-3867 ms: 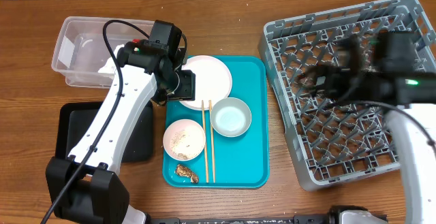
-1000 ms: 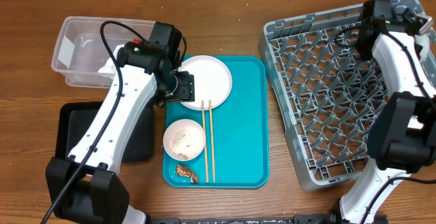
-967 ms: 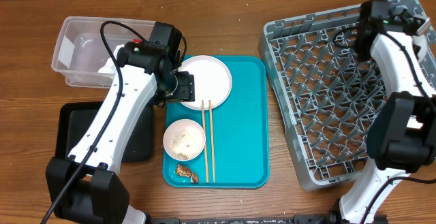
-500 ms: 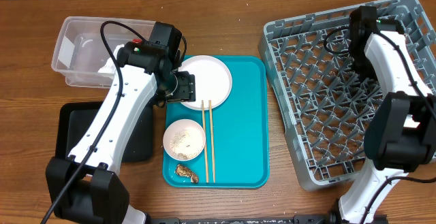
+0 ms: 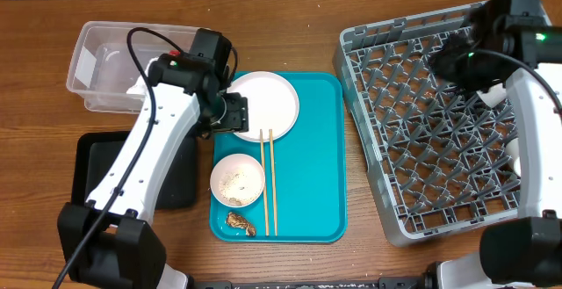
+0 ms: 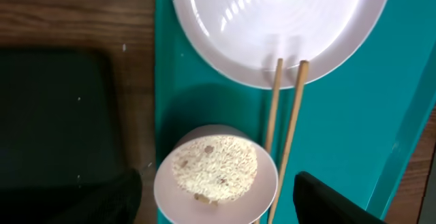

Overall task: Sort waste into correct bins and load items into the dishwasher
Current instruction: 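Carry the white bowl into the dish rack and release it, then reach the right gripper to the chopsticks on the teal tray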

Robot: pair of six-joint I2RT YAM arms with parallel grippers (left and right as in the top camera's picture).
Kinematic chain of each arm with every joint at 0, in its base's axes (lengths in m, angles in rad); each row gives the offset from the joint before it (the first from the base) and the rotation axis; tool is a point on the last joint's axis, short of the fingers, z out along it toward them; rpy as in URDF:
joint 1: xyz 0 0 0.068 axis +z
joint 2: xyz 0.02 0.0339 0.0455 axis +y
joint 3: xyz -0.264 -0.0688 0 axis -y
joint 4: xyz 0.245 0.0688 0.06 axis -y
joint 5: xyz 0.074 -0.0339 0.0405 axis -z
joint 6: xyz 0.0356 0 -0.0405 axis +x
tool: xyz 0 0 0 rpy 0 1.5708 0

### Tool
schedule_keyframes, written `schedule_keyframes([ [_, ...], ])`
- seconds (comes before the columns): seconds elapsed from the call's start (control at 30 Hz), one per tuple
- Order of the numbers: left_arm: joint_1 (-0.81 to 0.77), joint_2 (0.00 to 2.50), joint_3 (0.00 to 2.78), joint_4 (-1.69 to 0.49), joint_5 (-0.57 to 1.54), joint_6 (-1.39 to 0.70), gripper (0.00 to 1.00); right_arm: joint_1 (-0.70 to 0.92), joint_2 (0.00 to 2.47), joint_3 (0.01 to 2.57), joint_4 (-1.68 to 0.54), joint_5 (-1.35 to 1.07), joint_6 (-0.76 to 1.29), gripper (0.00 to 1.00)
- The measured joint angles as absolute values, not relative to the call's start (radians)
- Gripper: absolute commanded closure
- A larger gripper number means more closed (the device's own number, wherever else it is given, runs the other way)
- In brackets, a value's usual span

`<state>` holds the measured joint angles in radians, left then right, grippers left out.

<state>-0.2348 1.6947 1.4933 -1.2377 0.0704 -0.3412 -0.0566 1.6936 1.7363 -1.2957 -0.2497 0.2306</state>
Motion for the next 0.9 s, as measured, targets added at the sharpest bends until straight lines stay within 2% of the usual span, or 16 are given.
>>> schedule_keyframes([
  [0.23, -0.094, 1.695, 1.493, -1.319, 0.07, -0.347, 0.26, 0.177, 1.716, 1.717, -1.359, -0.315, 0.179, 0.63],
  [0.33, -0.062, 1.695, 1.493, -1.325, 0.07, -0.35, 0.25, 0.293, 1.716, 1.693, -1.325, -0.314, 0.173, 0.57],
  [0.47, -0.058, 1.695, 1.493, -1.325, 0.07, -0.35, 0.23, 0.428, 1.716, 1.615, -1.236, -0.314, 0.196, 0.51],
  [0.73, -0.058, 1.695, 1.493, -1.324, 0.07, -0.35, 0.22, 0.62, 1.729, 1.407, -0.962, -0.278, 0.283, 0.48],
  [0.9, -0.058, 1.695, 1.493, -1.324, 0.07, -0.35, 0.22, 0.709, 1.787, 1.359, -0.886, -0.178, 0.339, 0.48],
])
